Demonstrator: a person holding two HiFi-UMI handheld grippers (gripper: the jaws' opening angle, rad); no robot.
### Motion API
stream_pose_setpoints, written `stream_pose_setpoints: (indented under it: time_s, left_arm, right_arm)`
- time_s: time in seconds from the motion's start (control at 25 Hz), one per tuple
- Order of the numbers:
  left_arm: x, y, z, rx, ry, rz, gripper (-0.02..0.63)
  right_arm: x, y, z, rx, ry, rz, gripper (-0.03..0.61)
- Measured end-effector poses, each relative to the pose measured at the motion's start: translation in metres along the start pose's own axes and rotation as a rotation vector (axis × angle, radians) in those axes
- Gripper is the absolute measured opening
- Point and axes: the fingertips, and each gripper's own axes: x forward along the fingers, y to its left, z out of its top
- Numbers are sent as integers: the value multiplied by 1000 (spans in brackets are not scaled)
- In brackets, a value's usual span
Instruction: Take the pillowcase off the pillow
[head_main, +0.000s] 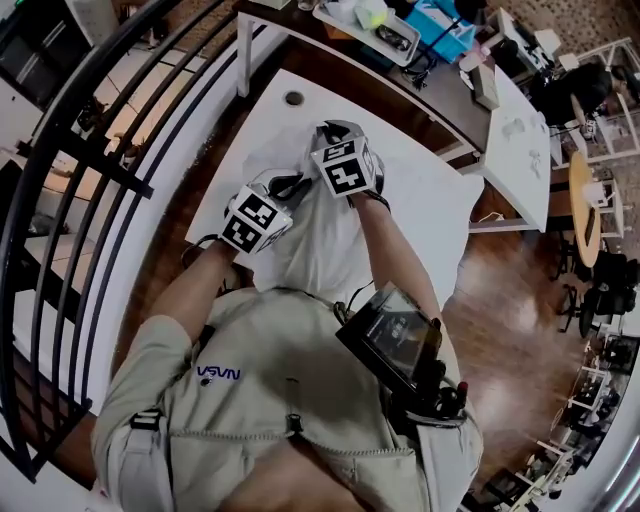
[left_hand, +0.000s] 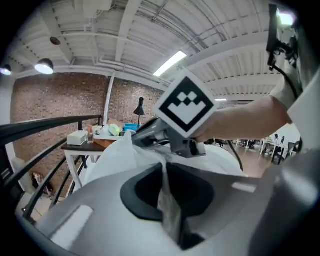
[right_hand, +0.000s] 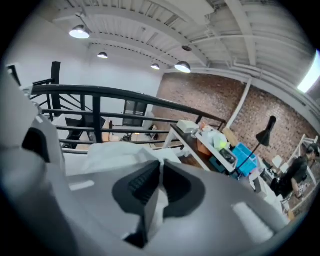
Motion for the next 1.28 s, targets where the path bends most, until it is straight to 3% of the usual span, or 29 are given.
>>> stream_pose_setpoints:
  time_s: [0.16, 0.24, 0.32, 0.44, 0.52, 0.6, 0.8, 0.96, 1.12, 1.28]
  left_arm:
    - [-8, -18, 16, 99, -21, -30, 23]
    - [-14, -17, 24, 111, -56, -31, 23]
    - [-21, -7, 30, 58, -105, -26, 23]
    - [-25, 21, 34, -88, -153, -17, 23]
    - [-15, 42, 26, -151, -136, 6, 23]
    - [6, 65, 10, -190, -90, 52, 25]
    - [44, 82, -25, -206, 10, 127, 39]
    - [18, 96, -11, -288, -56, 187, 104]
    - [-36, 76, -5, -326, -82, 147, 132]
    - [-73, 23, -46, -334, 30, 57, 179]
  right_arm:
    - [-1, -35, 2, 46, 14, -126, 11]
    - [-6, -60, -13, 89, 56, -200, 11]
    - [-16, -88, -37, 143, 107, -269, 11]
    - [-34, -116, -86, 269, 183, -319, 11]
    - [-39, -111, -124, 406, 239, -293, 12]
    - [-34, -97, -142, 472, 245, -236, 12]
    - [-28, -77, -139, 407, 135, -170, 47]
    - [-66, -83, -125, 456, 34, -235, 130]
    - [-122, -47, -102, 492, -86, -232, 135]
    - [-153, 20, -103, 451, -107, -174, 135]
